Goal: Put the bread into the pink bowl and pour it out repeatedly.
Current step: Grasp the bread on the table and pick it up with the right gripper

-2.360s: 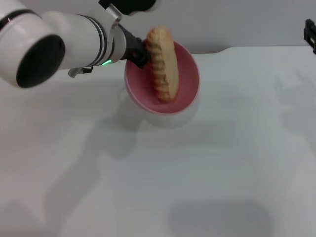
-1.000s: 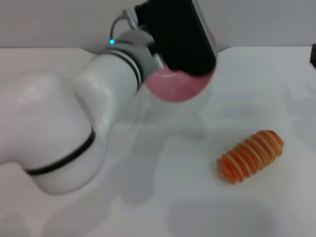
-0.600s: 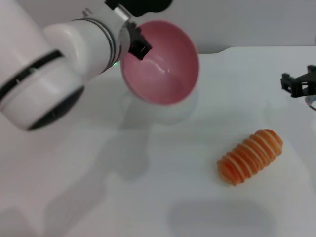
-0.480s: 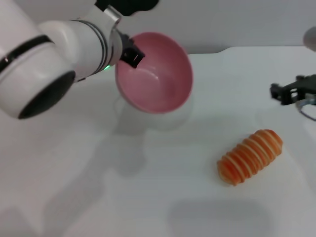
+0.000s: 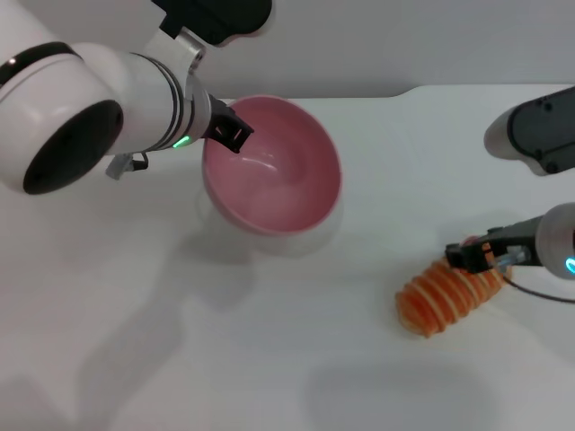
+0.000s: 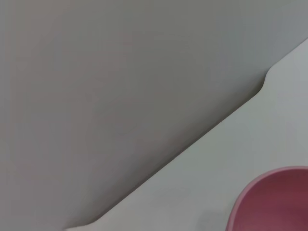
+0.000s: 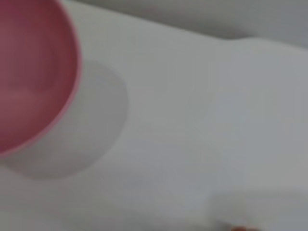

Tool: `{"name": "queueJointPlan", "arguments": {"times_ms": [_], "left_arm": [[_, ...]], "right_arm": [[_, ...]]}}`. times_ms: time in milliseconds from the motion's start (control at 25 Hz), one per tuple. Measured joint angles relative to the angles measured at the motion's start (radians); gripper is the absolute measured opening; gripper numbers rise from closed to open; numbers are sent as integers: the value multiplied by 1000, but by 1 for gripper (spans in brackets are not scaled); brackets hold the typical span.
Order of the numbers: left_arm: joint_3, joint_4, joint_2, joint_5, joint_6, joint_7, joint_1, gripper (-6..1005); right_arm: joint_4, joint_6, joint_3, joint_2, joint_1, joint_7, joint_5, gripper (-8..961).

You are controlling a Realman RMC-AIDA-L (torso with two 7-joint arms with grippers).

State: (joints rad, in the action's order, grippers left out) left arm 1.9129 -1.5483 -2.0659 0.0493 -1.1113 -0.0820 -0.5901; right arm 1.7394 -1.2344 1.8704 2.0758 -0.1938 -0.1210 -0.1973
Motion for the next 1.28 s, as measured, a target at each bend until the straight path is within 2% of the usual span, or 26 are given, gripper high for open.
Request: {"name": "queueJointPlan", "arguments": {"times_ms": [280, 760, 920, 1080, 1280], "left_arm": [[-34, 60, -1, 39, 30, 48, -28, 40], [-56, 97, 1, 55, 45, 84, -33, 40], [-65, 107, 2, 64, 52, 86, -35, 40], [-76, 112, 3, 70, 53, 100, -35, 40], [-79, 113, 3, 73, 58, 102, -34, 40]], "right_arm": [[13, -5, 8, 2, 13, -19, 0, 560], [56, -15, 1, -2, 4, -48, 56, 567], [62, -31, 10, -1, -22, -47, 84, 590], [10, -62, 3, 0, -64, -68, 88, 642], [-42, -65, 10, 1, -67, -98, 85, 717]]}}
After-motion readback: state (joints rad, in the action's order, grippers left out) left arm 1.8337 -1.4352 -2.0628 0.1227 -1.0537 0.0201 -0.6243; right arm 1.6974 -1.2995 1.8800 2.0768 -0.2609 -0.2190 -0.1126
